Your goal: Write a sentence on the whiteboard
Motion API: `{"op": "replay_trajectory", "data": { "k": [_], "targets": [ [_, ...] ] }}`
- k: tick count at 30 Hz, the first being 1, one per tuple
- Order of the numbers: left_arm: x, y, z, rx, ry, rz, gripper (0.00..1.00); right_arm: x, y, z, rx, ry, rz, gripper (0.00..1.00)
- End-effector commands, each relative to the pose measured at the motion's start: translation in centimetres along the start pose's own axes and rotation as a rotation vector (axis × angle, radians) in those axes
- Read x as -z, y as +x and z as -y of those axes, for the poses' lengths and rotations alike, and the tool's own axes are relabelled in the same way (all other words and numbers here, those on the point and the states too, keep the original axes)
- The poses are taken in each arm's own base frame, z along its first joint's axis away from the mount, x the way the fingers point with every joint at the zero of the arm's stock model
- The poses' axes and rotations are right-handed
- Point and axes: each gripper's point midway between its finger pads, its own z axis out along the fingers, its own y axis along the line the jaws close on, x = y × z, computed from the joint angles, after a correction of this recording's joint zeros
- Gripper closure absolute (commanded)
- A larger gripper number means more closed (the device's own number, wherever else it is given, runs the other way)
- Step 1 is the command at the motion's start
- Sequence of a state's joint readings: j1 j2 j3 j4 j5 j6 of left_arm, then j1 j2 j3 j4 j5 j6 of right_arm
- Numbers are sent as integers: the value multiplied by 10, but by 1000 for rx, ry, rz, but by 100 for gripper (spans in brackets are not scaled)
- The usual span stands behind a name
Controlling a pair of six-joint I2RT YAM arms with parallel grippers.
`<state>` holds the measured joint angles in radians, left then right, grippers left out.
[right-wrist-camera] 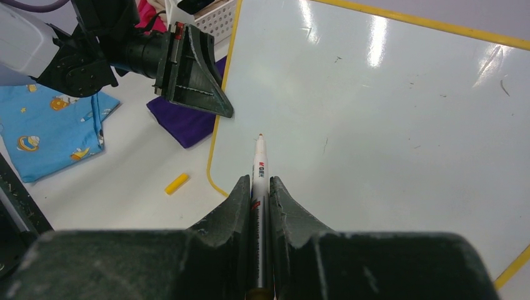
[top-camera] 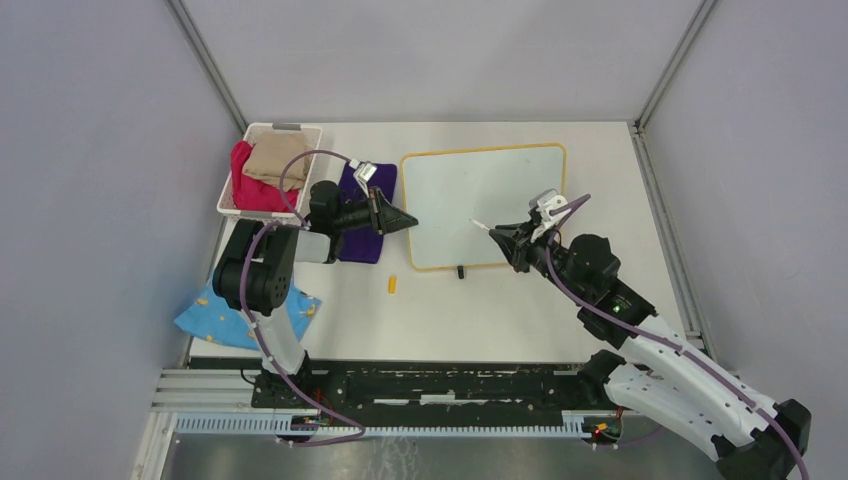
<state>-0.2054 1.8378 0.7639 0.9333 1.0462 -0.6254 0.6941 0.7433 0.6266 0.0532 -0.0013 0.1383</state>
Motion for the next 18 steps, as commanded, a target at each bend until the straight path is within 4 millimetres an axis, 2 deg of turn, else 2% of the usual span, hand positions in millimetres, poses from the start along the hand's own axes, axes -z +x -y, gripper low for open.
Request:
{"op": "replay_trajectory", "data": {
  "k": [1,10,18],
  "targets": [
    [-4,-13,3,-98,20,15,72,-3,-37,-11,-12,-44,97,100],
    [-4,-14,6,-104,29,18,79,-13,-39,-11,-15,-33,95,100],
    [-4,-13,5,-110,26,19,85,-33,-43,-4,44,122,49,100]
  ]
}}
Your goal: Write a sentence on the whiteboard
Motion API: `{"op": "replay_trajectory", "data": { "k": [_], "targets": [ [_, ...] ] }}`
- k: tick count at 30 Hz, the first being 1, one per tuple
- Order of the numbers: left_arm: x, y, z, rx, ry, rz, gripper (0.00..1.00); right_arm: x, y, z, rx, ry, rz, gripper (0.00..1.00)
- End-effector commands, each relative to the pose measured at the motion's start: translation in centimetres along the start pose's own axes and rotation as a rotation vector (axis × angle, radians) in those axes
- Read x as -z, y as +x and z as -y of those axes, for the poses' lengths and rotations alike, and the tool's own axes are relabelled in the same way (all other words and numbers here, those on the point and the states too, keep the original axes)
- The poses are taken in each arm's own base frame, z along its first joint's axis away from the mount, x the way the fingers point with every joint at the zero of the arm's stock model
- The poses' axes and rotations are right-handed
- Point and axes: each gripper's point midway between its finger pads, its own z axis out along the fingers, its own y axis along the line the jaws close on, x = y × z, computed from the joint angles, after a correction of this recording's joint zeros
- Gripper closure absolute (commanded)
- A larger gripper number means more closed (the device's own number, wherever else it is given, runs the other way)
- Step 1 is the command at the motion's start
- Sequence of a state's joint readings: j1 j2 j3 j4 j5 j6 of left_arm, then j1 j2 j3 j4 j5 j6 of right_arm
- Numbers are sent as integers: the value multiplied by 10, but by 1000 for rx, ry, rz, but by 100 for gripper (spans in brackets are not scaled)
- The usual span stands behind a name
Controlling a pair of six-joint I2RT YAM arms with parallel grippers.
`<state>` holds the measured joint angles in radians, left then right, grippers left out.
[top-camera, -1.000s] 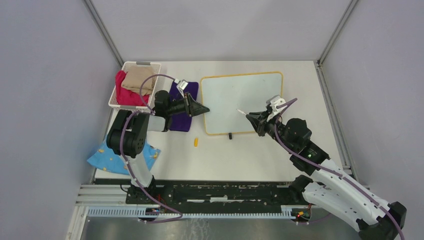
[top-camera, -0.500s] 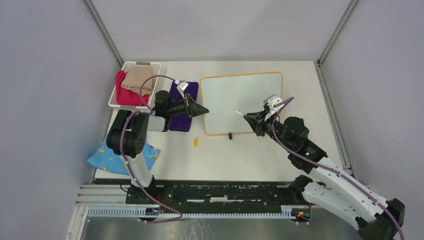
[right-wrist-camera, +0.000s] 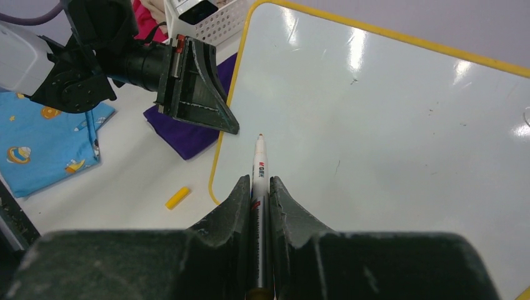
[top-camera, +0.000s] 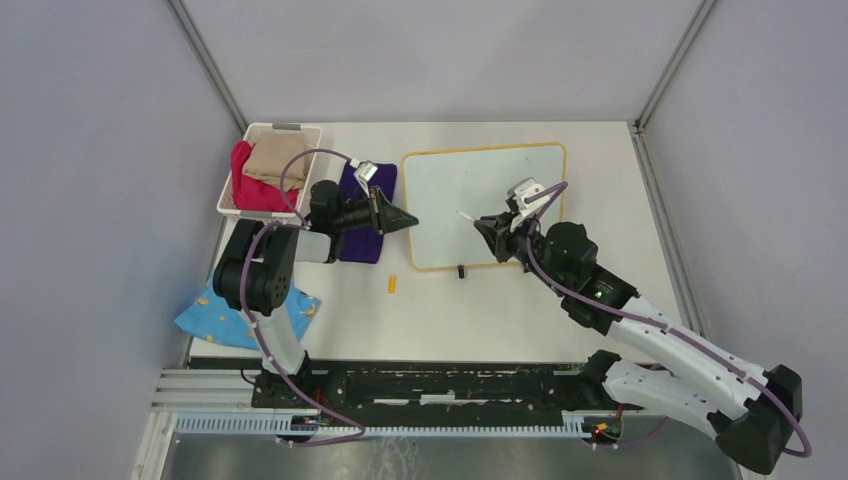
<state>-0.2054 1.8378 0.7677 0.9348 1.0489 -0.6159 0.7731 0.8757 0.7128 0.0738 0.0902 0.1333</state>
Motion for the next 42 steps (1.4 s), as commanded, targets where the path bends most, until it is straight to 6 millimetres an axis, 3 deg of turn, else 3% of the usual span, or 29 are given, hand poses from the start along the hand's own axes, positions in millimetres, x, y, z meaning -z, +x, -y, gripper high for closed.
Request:
{"op": "replay_trajectory", "data": {
  "k": [1,10,17,42],
  "targets": [
    [-3,-12,5,-97,21,18,86,-11,-37,9,36,131,65,100],
    [-2,-10,3,-114,9,19,94,-37,-28,10,119,265,0,100],
    [-1,-10,3,-120,3,21,98,-50,-16,5,147,270,-27,100],
    [0,-8,-1,-139,-17,17,98,-88,-24,-7,115,272,-6,100]
  ]
}}
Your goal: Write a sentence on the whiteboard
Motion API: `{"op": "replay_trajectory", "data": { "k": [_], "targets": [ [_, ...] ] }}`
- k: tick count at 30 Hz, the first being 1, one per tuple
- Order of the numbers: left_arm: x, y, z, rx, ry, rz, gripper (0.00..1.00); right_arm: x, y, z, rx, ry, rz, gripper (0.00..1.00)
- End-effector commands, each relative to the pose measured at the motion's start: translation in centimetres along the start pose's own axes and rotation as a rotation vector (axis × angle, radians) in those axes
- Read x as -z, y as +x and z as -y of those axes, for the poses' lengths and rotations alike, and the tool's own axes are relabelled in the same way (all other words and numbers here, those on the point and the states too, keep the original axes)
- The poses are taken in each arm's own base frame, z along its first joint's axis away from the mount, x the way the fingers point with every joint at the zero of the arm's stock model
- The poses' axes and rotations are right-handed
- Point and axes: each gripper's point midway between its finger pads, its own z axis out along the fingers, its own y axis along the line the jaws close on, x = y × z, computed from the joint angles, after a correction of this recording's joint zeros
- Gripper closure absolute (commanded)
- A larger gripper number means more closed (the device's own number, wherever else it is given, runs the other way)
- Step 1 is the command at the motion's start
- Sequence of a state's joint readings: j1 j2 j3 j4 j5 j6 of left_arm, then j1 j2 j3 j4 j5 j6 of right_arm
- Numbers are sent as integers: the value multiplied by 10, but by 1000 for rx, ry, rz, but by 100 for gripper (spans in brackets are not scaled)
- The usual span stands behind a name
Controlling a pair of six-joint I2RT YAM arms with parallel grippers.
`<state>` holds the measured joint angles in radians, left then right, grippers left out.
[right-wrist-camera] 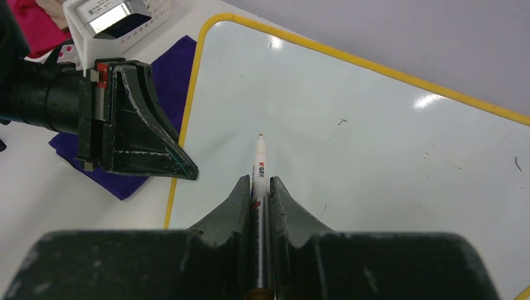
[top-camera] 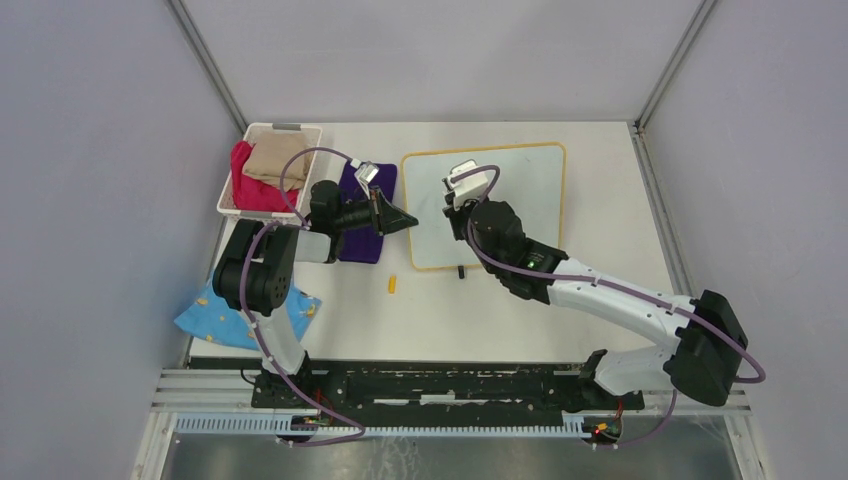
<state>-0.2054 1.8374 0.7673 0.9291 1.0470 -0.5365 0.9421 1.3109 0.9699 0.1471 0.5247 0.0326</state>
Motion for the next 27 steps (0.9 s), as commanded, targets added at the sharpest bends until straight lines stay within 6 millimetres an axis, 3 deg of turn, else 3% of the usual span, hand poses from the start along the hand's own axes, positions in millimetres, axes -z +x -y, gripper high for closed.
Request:
{"op": "replay_trajectory", "data": {
  "k": [1,15,27],
  "targets": [
    [0,-8,2,-63,-15,18,98,-6,-31,-3,-50,10,71,100],
    [0,-7,0,-63,-23,12,98,-11,-37,-12,-26,-33,93,100],
    [0,-6,-1,-65,-27,9,98,-18,-35,-8,8,4,86,100]
  ]
}}
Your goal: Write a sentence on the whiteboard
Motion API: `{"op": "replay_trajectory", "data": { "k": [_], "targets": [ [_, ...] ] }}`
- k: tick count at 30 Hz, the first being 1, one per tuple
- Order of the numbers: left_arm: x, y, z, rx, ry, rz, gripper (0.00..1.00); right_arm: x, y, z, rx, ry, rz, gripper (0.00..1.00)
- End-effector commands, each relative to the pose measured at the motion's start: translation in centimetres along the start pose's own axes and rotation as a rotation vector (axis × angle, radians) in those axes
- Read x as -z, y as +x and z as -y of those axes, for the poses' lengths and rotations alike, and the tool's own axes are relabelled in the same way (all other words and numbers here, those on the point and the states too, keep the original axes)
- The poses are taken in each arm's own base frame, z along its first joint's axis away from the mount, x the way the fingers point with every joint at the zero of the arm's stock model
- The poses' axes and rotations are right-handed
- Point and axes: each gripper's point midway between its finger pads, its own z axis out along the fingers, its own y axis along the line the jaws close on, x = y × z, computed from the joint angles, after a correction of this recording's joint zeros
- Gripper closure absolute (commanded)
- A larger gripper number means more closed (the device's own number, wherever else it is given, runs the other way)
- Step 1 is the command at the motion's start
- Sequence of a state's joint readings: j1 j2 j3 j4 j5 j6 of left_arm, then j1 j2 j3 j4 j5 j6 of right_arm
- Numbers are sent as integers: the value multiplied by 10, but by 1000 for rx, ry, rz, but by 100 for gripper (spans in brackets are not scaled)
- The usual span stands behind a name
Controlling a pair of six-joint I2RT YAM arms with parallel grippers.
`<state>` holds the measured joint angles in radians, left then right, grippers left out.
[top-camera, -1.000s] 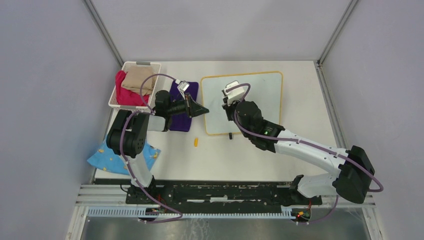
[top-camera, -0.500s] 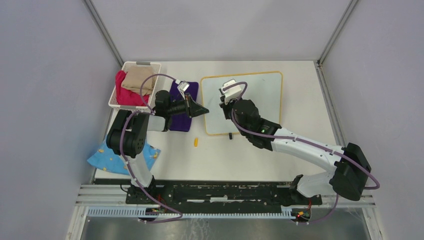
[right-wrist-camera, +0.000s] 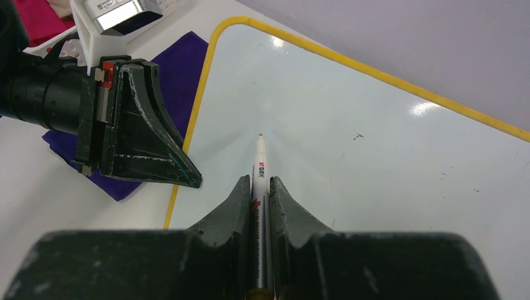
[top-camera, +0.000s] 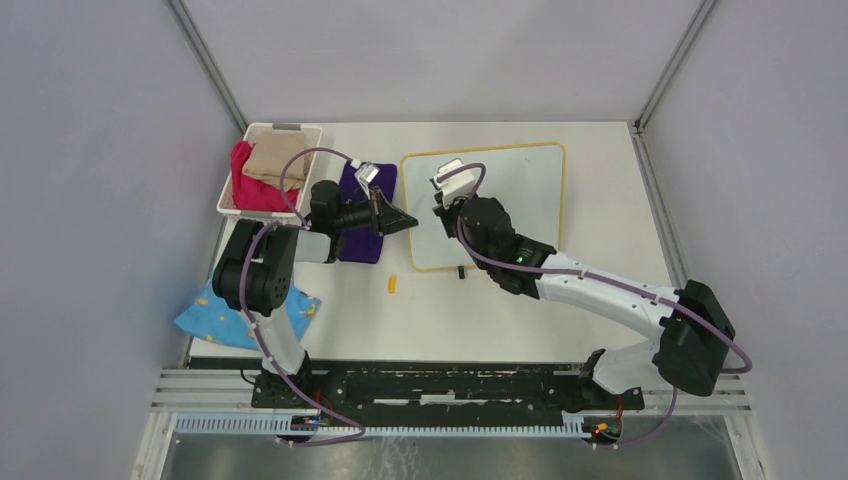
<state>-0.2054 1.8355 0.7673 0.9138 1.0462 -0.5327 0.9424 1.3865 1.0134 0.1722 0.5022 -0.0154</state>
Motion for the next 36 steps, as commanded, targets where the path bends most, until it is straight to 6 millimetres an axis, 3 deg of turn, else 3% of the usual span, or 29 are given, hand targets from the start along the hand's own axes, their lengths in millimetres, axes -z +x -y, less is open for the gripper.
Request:
{"op": "replay_trajectory", "data": {
  "k": [1,17,27,36],
  "targets": [
    [-1,-8,-1,-72,-23,13,98,-1,-37,5,-44,30,94,100],
    [0,-7,-2,-77,-31,8,98,-13,-50,4,-51,54,113,100],
    [0,-6,-3,-77,-32,4,98,-24,-40,3,-62,36,78,100],
    [0,-5,-4,-79,-37,-2,98,-29,-13,9,-95,38,23,100]
  ]
}}
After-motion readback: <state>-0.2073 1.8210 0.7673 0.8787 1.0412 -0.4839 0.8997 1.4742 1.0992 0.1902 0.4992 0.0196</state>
